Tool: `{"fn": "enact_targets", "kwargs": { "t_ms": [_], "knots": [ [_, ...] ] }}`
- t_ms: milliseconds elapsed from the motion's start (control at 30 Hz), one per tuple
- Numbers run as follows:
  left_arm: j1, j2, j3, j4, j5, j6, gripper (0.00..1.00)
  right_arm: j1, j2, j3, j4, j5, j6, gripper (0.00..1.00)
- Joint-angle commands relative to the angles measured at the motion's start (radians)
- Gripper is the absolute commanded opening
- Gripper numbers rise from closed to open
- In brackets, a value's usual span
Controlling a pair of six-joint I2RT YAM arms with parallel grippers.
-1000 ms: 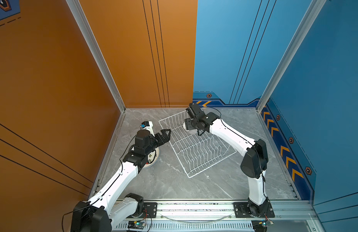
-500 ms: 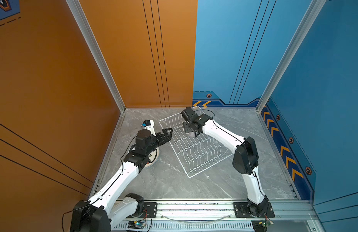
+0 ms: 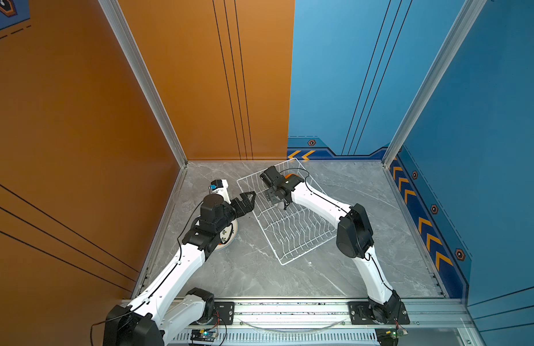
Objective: Unload the mixed dishes from the dish rack
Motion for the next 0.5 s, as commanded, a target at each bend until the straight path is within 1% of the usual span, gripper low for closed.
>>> {"fn": "enact_targets", "kwargs": {
  "t_ms": [0,133,333,467],
  "knots": [
    [0.006,0.004,0.001,-0.021,-0.014,0.024,0.98,-0.008,-0.009,0.014,-0.023,-0.054,-0.002,0.91],
    [0.012,0.002,0.000,-0.032,-0.016,0.026,0.98,-0.014,-0.010,0.011,-0.012,-0.112,0.007,0.92],
    [0.018,-0.008,0.002,-0.060,-0.026,0.035,0.98,-0.040,-0.051,-0.043,0.059,-0.293,0.056,0.92],
    [0.020,-0.005,0.004,-0.077,-0.023,0.033,0.98,-0.064,-0.103,-0.110,0.134,-0.413,0.121,0.93]
  ]
}}
